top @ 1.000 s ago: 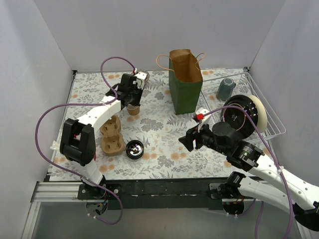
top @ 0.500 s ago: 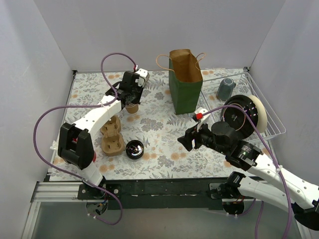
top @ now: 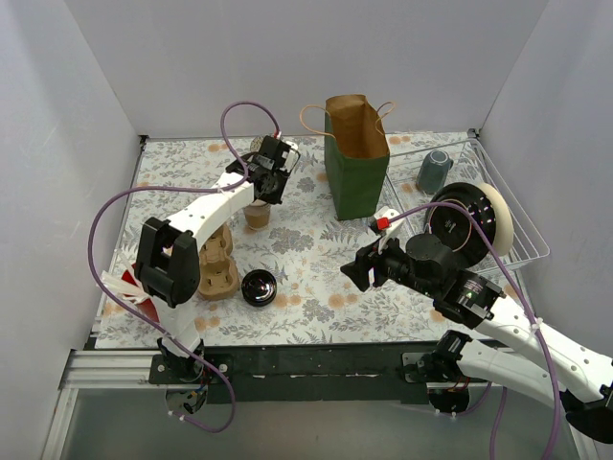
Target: Pack the takeout coffee
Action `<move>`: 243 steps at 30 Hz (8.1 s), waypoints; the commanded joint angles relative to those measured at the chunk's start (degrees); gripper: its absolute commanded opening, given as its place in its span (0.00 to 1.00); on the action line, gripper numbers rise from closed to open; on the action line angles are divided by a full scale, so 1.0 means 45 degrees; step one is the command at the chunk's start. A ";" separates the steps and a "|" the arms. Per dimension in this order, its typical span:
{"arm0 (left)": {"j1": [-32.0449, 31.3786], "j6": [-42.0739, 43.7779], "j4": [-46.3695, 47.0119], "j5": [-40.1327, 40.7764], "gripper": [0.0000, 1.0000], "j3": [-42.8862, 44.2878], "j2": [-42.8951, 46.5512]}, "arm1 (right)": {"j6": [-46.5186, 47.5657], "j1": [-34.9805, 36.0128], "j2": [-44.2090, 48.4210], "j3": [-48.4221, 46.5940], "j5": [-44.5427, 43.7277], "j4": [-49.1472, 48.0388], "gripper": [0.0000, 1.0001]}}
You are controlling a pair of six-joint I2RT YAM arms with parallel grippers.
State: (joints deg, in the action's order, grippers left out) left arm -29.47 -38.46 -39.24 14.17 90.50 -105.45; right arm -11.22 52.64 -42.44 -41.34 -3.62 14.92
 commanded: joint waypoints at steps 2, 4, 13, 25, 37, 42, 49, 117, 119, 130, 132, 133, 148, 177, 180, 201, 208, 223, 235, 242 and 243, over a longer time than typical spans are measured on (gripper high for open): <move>-0.0013 -0.0244 -0.0303 -0.0317 0.00 -0.0032 0.0542 | -0.0045 0.0059 0.0172 -0.0246 0.0101 -0.0385 0.71; -0.0013 -0.0088 -0.0107 -0.0337 0.00 -0.0267 0.0698 | -0.0045 0.0059 0.0230 -0.0227 0.0042 -0.0347 0.71; -0.0149 0.0089 -0.0886 0.0481 0.00 0.1095 0.0837 | -0.0084 0.0059 0.0270 -0.0110 0.0062 -0.0424 0.71; -0.0325 -0.0145 -0.1240 0.1362 0.00 0.2016 0.0913 | -0.0123 0.0079 0.0153 -0.0110 0.0101 -0.0483 0.71; -0.0559 -0.0476 -0.2646 -0.0662 0.00 0.5124 0.2042 | -0.0356 0.0060 0.0172 -0.0033 -0.0190 -0.0600 0.71; -0.1417 -0.1451 -0.2159 -0.2348 0.00 0.3955 0.3353 | -0.0709 0.0059 0.0581 0.0183 -0.0641 -0.0327 0.70; -0.4443 -0.2683 -0.1300 -0.0633 0.00 0.1240 0.4195 | -0.1333 0.0060 0.1558 0.0241 -0.0876 0.0805 0.70; -0.6068 -1.4149 -0.4797 0.5992 0.65 -0.5909 0.7046 | -0.1861 0.0059 0.4079 0.1629 -0.1149 0.1412 0.71; -0.5951 -1.4266 -0.4366 0.5719 0.64 -0.6377 0.7066 | -0.1861 0.0059 0.4039 0.1629 -0.1130 0.1373 0.71; -0.5209 -1.4130 -0.2492 0.4664 0.60 -0.7025 0.5409 | -0.1901 0.0059 0.4059 0.1589 -0.1169 0.1314 0.71; -0.5130 -1.3955 -0.2296 0.4507 0.58 -0.7025 0.5133 | -0.1900 0.0059 0.4078 0.1589 -0.1188 0.1353 0.71; -0.5111 -1.3935 -0.2217 0.4468 0.57 -0.6967 0.4978 | -0.1881 0.0059 0.4059 0.1609 -0.1208 0.1334 0.71; -0.4974 -1.5223 -0.3466 0.4819 0.48 -0.6400 0.2711 | -0.1607 0.0059 0.4098 0.1765 -0.1540 0.1314 0.71; -0.4973 -1.5185 -0.3974 0.4936 0.29 -0.6068 0.2808 | -0.1607 0.0059 0.4039 0.1824 -0.1481 0.1177 0.71; -0.4973 -1.5145 -0.4013 0.4936 0.23 -0.5970 0.2769 | -0.1627 0.0079 0.4040 0.1805 -0.1481 0.1177 0.71; -0.4954 -1.4404 -0.4034 0.4350 0.00 -0.5033 0.3451 | -0.1588 0.0059 0.4059 0.1902 -0.1462 0.1060 0.71; -0.4954 -1.3486 -0.4150 0.4311 0.00 -0.4311 0.4407 | -0.1744 0.0079 0.3922 0.1961 -0.1131 0.0846 0.71; -0.4954 -0.9974 0.0044 -0.2949 0.00 -0.3743 0.8373 | 0.5297 0.0059 0.2053 0.3446 0.3631 -0.7589 0.72; -0.4954 -0.6104 0.1610 -0.9514 0.00 -0.5735 1.0013 | 1.3272 0.0177 0.1188 0.2332 0.6058 -0.7632 0.75; -0.4954 -0.4951 0.2393 -1.1275 0.00 -0.6127 1.0270 | 1.4211 0.0196 0.0368 0.1024 0.8360 -0.4919 0.75; -0.4954 -0.4795 0.2354 -1.1275 0.00 -0.6010 1.0211 | 1.4329 0.0196 0.0329 0.0984 0.8459 -0.4452 0.75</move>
State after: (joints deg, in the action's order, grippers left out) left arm -51.81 -64.75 -31.18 -30.68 62.70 -59.90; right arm 47.90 53.08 -39.72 -32.97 28.18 -11.25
